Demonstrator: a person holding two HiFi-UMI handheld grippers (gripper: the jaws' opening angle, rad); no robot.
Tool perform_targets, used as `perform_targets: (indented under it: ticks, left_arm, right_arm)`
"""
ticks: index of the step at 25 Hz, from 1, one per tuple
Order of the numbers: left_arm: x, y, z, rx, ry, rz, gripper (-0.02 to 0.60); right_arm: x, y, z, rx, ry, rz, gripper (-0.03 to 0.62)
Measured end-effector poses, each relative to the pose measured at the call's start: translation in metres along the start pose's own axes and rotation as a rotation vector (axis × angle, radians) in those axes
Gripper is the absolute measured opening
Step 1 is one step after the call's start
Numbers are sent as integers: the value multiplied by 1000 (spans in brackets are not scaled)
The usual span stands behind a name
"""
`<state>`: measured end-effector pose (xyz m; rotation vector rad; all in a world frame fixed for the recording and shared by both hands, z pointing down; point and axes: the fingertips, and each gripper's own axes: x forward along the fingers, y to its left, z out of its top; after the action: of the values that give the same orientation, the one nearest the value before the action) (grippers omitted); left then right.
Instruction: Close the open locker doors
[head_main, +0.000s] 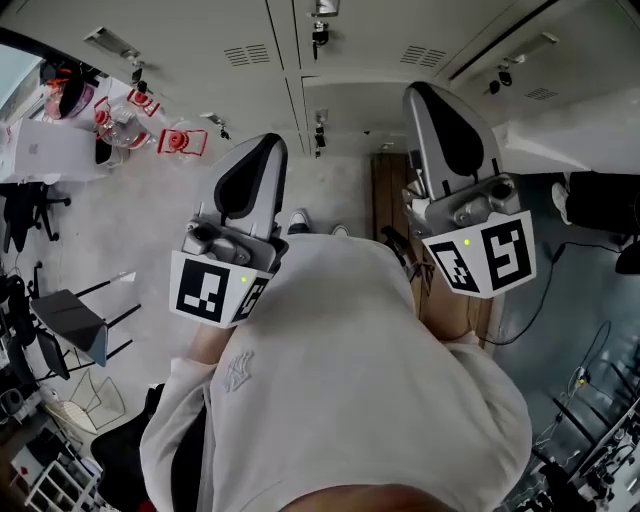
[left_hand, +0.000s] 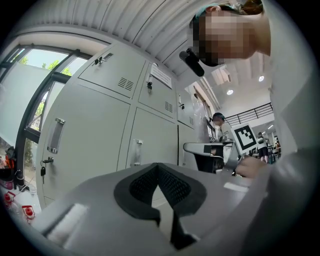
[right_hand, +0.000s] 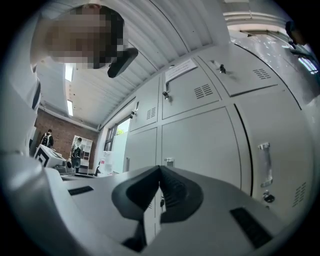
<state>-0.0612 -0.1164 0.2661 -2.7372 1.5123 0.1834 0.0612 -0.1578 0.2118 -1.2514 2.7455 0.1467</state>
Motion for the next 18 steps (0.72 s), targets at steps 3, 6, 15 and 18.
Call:
perform_targets:
  ticks: [3,6,15,18]
  left_arm:
    - [-3,-25,-6,-15,10,-6,2]
    - [-7,-49,-15,-31,23,-8,2]
    - [-7,-114,-37,-36,43,-56,2]
    - [-6,-123,-43,-13,51,-54,2]
  right_arm:
    - [-32,0,-12,28,29,-19,11]
    - [-65,1,-30,64,80,-35,11]
    - [-134,6,-68,92,148,-51,11]
    - [-148,11,-80,101,162,-45,11]
